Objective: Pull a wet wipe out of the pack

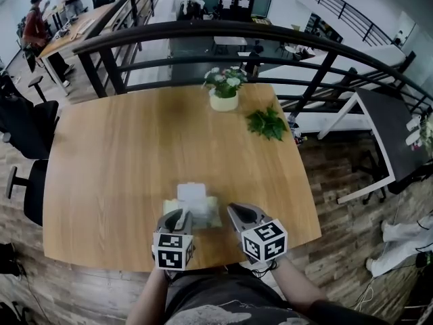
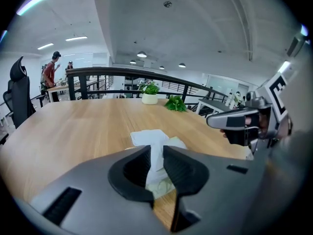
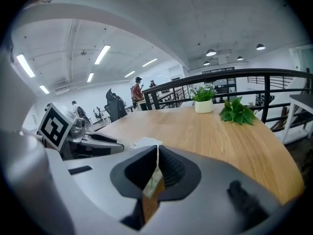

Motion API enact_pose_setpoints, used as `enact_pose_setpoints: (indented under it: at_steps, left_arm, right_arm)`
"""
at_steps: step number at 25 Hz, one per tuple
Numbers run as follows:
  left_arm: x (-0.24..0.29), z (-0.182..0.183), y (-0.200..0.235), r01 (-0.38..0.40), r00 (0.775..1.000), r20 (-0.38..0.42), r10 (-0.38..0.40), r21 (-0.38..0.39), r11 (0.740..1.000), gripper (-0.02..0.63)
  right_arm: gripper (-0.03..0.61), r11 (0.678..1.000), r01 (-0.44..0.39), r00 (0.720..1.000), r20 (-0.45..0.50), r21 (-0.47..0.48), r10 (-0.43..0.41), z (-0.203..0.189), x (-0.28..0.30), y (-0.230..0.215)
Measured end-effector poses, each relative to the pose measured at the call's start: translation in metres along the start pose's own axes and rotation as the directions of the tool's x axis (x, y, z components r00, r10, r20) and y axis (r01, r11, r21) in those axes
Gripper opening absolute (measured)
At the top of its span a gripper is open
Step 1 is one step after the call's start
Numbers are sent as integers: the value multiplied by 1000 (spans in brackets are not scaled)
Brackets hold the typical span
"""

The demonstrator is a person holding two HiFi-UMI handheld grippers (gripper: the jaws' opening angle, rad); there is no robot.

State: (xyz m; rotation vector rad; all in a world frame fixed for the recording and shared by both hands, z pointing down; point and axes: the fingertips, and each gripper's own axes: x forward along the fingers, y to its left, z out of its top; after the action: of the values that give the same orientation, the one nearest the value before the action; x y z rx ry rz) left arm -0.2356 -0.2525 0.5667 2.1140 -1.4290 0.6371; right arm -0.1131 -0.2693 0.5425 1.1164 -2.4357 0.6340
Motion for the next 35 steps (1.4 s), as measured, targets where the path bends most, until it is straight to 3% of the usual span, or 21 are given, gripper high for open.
enact_pose_setpoints:
  at_steps: [4, 7, 12, 13, 14, 18, 27, 35]
  left_arm:
    - [-1, 2, 1, 13, 1000, -5, -13, -6, 1000, 25]
    - [-4, 4, 6, 23, 1000, -4, -24, -18, 1000, 15]
    - [-6, 4, 14, 15, 1000, -3, -15, -24, 1000, 15]
    - [-6, 4, 16, 13, 1000, -5, -13, -25, 1000, 15]
    - [-7, 3, 17, 10, 1000, -8, -10, -24, 1000, 15]
    - [-9, 1, 22, 10, 1000, -19, -10, -24, 1000, 15]
    - [-9, -4, 27, 10, 999, -33, -12, -48, 999, 15]
    - [-5, -3, 31, 2, 999, -36, -5, -68, 998, 15]
  right_arm:
    - [25, 1000, -17, 999, -31, -19, 16, -3, 12, 5]
    - [25, 998, -45, 997, -65, -46, 42, -8, 21, 12]
    - [30, 984, -160, 982, -109, -83, 151, -11, 37, 36]
    - [57, 980, -176, 978, -128, -90, 163, -13, 40, 39]
    - [134, 977, -191, 974, -144, -95, 177, -16, 44, 43]
    - [168, 966, -232, 962, -173, -111, 211, -21, 56, 57]
    - [166, 919, -251, 952, -250, -304, 177, -37, 77, 64]
    - [44, 923, -211, 956, -266, -322, 126, -32, 86, 51]
